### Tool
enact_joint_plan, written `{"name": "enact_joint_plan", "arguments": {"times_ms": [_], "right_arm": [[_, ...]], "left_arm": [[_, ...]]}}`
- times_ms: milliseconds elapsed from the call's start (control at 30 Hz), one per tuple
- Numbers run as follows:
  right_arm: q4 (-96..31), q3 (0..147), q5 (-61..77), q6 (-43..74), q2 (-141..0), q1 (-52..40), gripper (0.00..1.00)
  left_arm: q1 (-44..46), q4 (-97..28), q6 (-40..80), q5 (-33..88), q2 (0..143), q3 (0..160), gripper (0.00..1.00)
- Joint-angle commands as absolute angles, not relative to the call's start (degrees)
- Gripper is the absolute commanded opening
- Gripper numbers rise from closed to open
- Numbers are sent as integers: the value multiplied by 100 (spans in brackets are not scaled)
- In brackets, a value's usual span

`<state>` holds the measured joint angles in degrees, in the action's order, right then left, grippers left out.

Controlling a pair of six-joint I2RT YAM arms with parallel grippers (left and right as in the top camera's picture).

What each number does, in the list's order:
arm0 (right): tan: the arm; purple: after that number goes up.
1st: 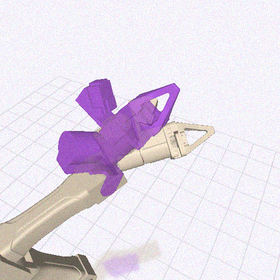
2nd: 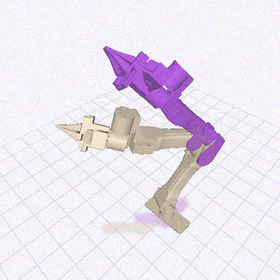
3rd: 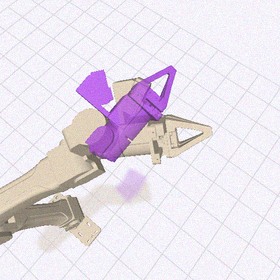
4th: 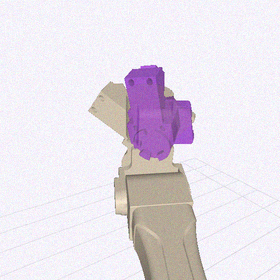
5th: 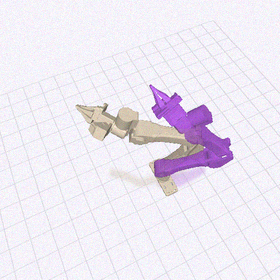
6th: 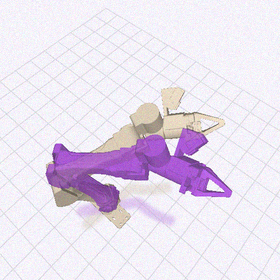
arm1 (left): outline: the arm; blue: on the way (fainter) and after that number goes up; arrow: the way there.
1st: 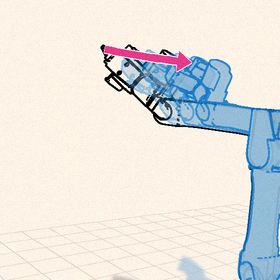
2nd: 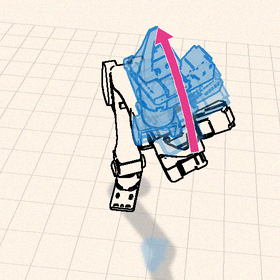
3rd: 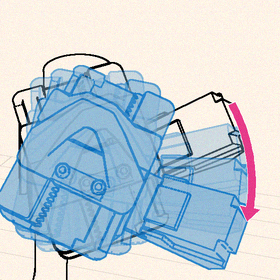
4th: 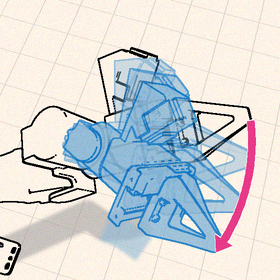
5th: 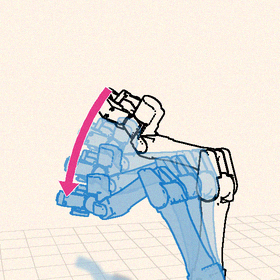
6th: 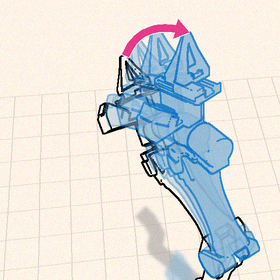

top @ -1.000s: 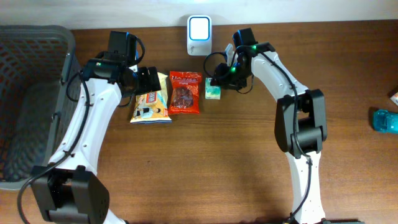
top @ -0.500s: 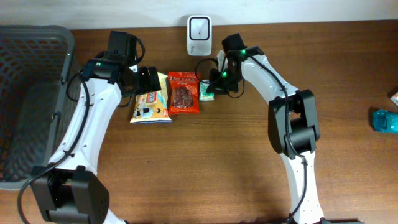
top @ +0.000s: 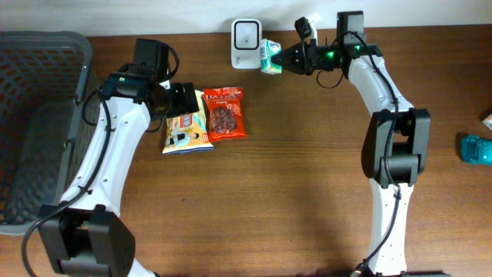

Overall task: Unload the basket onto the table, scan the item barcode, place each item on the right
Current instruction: 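Hold green pack up to scanner with right gripper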

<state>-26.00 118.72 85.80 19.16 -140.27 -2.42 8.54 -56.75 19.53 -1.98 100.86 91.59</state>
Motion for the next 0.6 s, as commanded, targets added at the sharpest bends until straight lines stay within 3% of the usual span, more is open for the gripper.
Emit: {"name": "enact_joint_plan", "arguments": {"times_ms": [0, 167, 233, 467, 567], "right_arm": [[-2543, 11959, 8892, 1894, -14057, -303, 4], [-2545, 11957, 8761, 1896, -14057, -314, 4], [-2545, 11959, 8114, 2620, -14057, -338, 4], [-2641, 12628, 2825, 2899, -13878, -1048, 4], [-2611, 12886, 471, 2265, -13878, -1409, 4]], "left_arm": [[845, -5684, 2012, -242, 10114, 9148, 99], [845, -5682, 2012, -242, 10114, 9148, 99], [845, -5684, 2012, -239, 10114, 9148, 99], [845, -5684, 2012, -242, 10114, 9148, 99], [845, -5684, 2012, -239, 10114, 9148, 99]]}}
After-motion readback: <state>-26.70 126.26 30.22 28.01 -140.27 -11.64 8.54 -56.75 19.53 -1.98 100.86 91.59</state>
